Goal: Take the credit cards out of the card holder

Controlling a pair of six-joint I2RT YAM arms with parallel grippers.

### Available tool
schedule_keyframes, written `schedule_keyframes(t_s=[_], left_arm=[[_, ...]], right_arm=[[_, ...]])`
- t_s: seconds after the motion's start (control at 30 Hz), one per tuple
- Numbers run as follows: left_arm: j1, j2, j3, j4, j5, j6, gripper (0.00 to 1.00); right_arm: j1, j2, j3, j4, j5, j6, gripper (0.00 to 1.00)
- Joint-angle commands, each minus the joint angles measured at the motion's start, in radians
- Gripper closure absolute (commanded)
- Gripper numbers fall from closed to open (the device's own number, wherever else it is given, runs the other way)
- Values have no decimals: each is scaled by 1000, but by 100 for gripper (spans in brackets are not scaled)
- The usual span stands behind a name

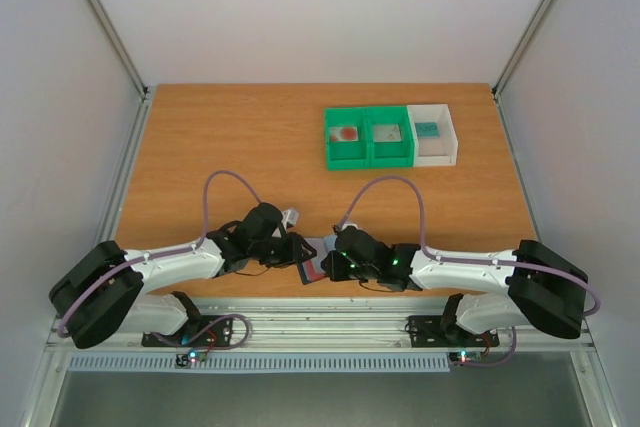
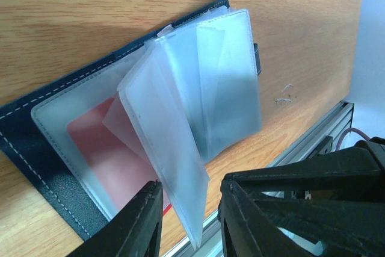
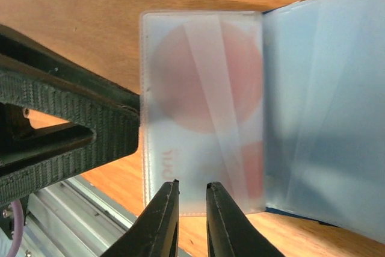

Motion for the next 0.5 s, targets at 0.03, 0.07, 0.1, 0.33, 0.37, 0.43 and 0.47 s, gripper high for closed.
schedule_keyframes(t_s=[0.03, 0.07, 0.1, 0.33, 0.37, 0.43, 0.47], left_arm=[[-6, 1, 24, 15, -13, 9, 70], [-6, 0, 25, 15, -13, 9, 69], [-6, 0, 26, 15, -14, 9, 68], [-6, 3, 29, 13, -18, 7, 62], [-7, 5, 29, 13, -21, 7, 62], [-6, 10, 27, 17, -23, 7, 62], [-6, 13, 26, 21, -22, 6, 62]], right_arm=[[0, -31, 4, -43, 81, -8, 87], [1, -29, 4, -46, 88, -10, 88], [1, -28, 5, -47, 94, -14, 88], [-4, 17, 7, -23, 123, -32, 80], [-5, 25, 7, -14, 123, -34, 77], [-9, 48, 6, 4, 119, -35, 75], [-10, 59, 4, 14, 116, -35, 75]])
